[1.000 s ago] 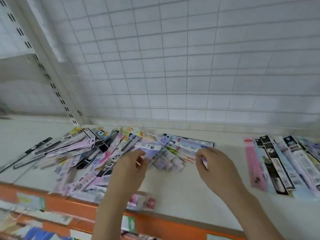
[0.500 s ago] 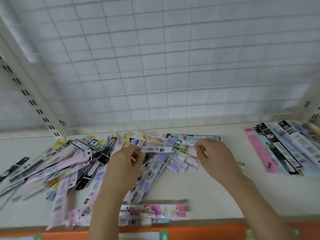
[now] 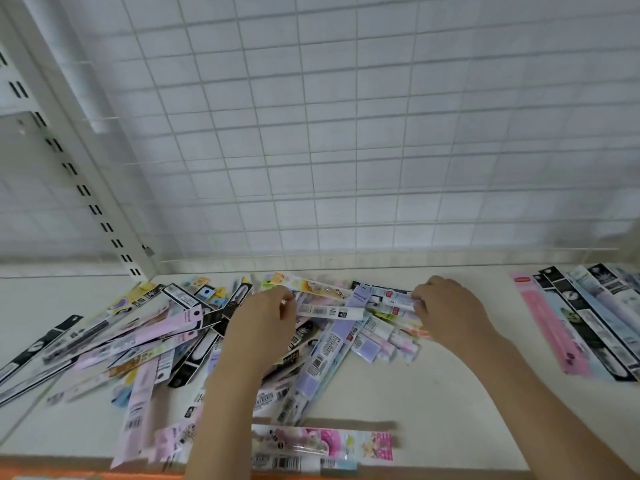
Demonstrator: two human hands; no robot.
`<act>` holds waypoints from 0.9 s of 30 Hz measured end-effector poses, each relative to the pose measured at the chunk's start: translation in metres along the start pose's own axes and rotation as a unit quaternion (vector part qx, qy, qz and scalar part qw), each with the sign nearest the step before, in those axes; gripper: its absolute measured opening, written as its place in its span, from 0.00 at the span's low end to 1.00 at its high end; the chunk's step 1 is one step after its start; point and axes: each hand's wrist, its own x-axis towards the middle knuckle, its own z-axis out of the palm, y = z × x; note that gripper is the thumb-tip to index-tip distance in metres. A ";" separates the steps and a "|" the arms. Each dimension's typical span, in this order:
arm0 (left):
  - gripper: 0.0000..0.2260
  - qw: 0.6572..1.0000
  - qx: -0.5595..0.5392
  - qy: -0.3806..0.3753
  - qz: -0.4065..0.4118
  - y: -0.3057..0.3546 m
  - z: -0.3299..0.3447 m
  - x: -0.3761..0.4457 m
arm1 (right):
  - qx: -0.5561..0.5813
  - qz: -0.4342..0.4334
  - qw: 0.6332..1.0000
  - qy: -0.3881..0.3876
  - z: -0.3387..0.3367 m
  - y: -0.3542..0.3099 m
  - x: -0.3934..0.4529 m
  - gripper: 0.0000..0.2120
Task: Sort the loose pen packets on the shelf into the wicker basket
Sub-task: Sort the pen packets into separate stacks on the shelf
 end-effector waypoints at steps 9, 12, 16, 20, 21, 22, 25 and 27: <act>0.16 0.990 0.091 -0.108 0.023 0.022 0.015 0.047 | 0.055 0.070 0.991 0.105 -0.010 0.022 -0.022 0.08; 0.17 0.978 0.129 -0.162 0.034 0.030 0.022 0.053 | 0.089 0.089 0.984 0.123 -0.009 0.022 -0.029 0.08; 0.11 0.978 0.143 -0.151 0.032 0.030 0.024 0.060 | 0.124 0.105 0.978 0.134 -0.010 0.017 -0.036 0.07; 0.09 0.983 0.149 -0.100 0.033 0.025 0.008 0.060 | 0.146 0.107 0.975 0.130 -0.012 0.010 -0.040 0.10; 0.08 0.984 0.148 -0.088 0.034 0.024 0.003 0.059 | 0.144 0.105 0.976 0.126 -0.013 0.008 -0.041 0.11; 0.08 0.986 0.147 -0.075 0.038 0.022 -0.001 0.057 | 0.141 0.101 0.977 0.123 -0.013 0.007 -0.042 0.10; 0.09 0.992 0.116 -0.022 0.043 0.019 -0.011 0.047 | 0.144 0.082 0.979 0.118 -0.011 0.002 -0.044 0.08; 0.09 0.996 0.065 0.039 0.038 0.017 -0.016 0.035 | 0.152 0.076 0.978 0.117 -0.011 -0.001 -0.046 0.06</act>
